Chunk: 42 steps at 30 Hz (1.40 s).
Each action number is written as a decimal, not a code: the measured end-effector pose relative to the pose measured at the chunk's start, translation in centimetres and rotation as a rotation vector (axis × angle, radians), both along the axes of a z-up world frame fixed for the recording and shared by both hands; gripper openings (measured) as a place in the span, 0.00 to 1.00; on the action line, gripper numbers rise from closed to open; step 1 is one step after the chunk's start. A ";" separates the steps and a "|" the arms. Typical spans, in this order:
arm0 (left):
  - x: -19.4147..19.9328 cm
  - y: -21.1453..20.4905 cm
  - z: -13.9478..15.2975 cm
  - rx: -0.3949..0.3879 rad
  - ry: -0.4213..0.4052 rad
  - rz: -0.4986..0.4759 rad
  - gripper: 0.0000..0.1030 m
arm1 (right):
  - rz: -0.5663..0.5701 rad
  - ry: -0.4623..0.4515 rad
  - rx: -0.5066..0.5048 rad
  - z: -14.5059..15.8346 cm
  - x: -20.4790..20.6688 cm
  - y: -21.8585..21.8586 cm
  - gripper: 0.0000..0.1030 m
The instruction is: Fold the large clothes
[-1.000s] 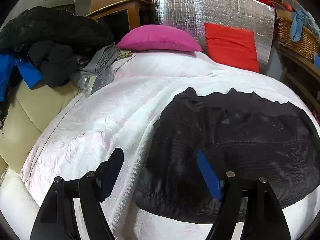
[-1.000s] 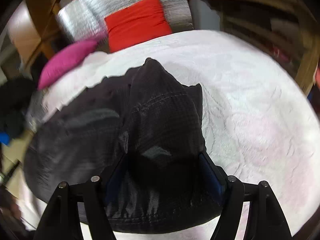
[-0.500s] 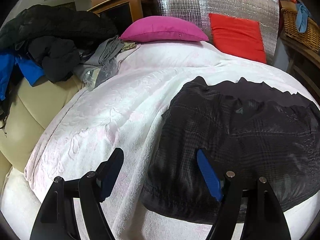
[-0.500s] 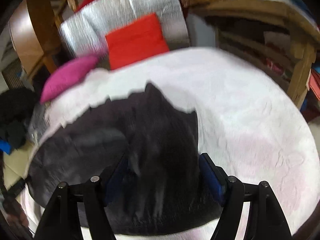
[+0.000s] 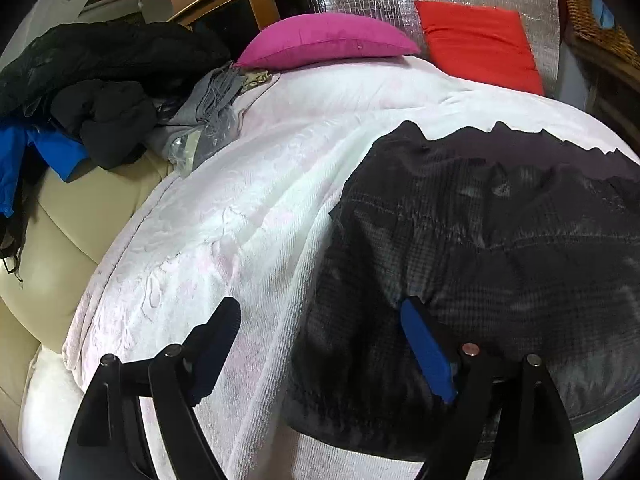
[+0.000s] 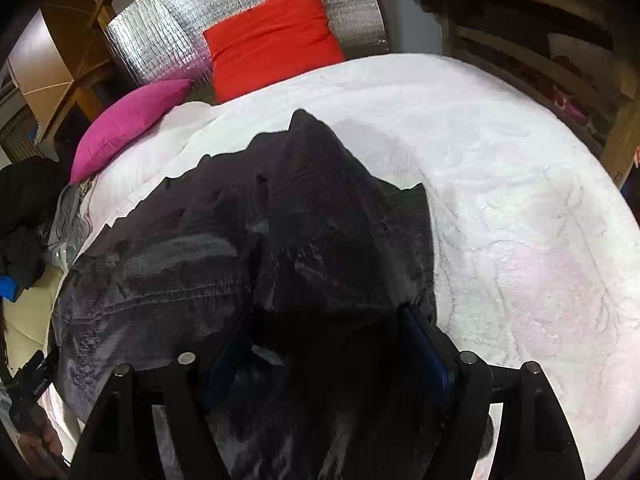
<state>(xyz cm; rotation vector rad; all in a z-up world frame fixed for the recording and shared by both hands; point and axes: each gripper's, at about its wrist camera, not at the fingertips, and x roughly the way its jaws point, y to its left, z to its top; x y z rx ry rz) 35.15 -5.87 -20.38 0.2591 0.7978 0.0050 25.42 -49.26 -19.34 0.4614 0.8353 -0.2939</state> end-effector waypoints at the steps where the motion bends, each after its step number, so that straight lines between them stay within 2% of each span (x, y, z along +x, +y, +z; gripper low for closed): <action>1: -0.3 0.0 0.2 0.002 0.001 0.001 0.80 | -0.013 -0.008 -0.003 0.4 -0.6 0.1 0.77; 5: -2.7 0.3 2.2 -0.016 -0.010 0.017 0.80 | -0.036 -0.061 -0.067 3.1 -4.4 1.8 0.77; 6: -4.2 0.4 3.0 -0.026 -0.034 0.014 0.81 | -0.035 -0.076 -0.090 3.8 -5.6 2.7 0.77; 8: -6.6 0.4 4.3 -0.034 -0.066 0.005 0.90 | -0.016 -0.091 -0.133 5.1 -7.4 4.9 0.77; 12: -12.5 -0.4 7.6 -0.041 -0.140 -0.042 0.91 | 0.021 -0.116 -0.187 7.5 -10.7 9.5 0.77; 15: -16.7 -1.4 10.5 -0.042 -0.193 -0.077 0.97 | 0.043 -0.155 -0.199 9.6 -12.8 13.0 0.77; 19: -21.7 -2.4 14.8 -0.005 -0.316 -0.099 0.98 | 0.055 -0.208 -0.255 13.5 -16.0 17.0 0.77; 24: -26.5 -1.5 19.9 -0.088 -0.416 -0.110 0.99 | 0.009 -0.302 -0.364 18.0 -21.0 20.3 0.77; 28: -29.8 -0.7 23.2 -0.110 -0.492 -0.103 0.99 | -0.001 -0.357 -0.373 20.4 -24.5 22.0 0.79; 35: -33.5 0.7 26.1 -0.167 -0.525 -0.109 0.99 | 0.020 -0.394 -0.369 22.6 -27.5 24.0 0.79; 42: -34.8 1.6 26.5 -0.173 -0.534 -0.082 0.99 | 0.035 -0.410 -0.368 23.0 -28.2 25.2 0.79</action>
